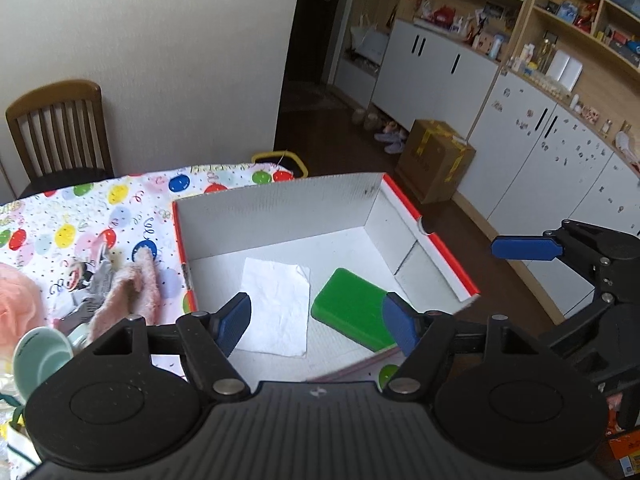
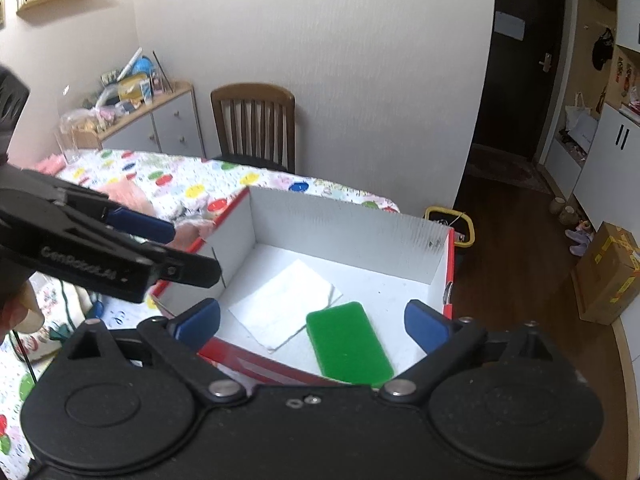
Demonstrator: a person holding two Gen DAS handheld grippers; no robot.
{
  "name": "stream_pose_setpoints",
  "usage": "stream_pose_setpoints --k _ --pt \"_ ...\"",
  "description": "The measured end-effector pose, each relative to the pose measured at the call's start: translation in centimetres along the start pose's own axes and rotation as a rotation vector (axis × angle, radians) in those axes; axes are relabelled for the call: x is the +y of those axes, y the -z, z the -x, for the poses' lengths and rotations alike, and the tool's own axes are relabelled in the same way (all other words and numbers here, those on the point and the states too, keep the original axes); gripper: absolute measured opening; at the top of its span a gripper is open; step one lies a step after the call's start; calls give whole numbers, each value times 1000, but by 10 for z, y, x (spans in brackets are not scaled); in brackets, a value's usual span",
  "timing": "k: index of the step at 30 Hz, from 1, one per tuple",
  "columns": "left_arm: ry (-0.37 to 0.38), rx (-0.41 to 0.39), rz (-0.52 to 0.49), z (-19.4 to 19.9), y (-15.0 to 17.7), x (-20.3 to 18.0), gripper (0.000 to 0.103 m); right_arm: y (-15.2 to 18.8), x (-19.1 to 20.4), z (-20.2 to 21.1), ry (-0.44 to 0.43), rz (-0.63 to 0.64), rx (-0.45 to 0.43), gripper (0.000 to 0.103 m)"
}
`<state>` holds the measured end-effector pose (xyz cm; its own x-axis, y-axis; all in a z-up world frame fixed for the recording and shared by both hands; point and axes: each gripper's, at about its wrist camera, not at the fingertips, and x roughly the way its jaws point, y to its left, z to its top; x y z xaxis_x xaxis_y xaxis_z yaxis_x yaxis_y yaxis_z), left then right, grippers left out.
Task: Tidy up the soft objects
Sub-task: 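Withdraw both tools from the box toward the black mask and bag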
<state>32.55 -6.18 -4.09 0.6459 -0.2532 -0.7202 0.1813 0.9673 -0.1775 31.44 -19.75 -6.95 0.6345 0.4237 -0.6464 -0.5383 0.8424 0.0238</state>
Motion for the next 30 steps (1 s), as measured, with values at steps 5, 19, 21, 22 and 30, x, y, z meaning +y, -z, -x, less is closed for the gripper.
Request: stream_pose_setpoints --k 5,19,21,22,30 --pt "0 -44 -22 32 15 1 81 0 14 20 -12 -21 -46 102" --pt "-2 -93 -24 100 65 30 92 17 77 55 -79 -19 -111 103" --pt "10 -84 -4 106 72 40 96 20 87 57 -93 -20 -113 103" --pt "19 -91 5 110 77 45 98 21 93 57 -93 -16 -115 103" --pt "19 -170 6 140 107 79 103 32 136 55 -108 -1 -102 103"
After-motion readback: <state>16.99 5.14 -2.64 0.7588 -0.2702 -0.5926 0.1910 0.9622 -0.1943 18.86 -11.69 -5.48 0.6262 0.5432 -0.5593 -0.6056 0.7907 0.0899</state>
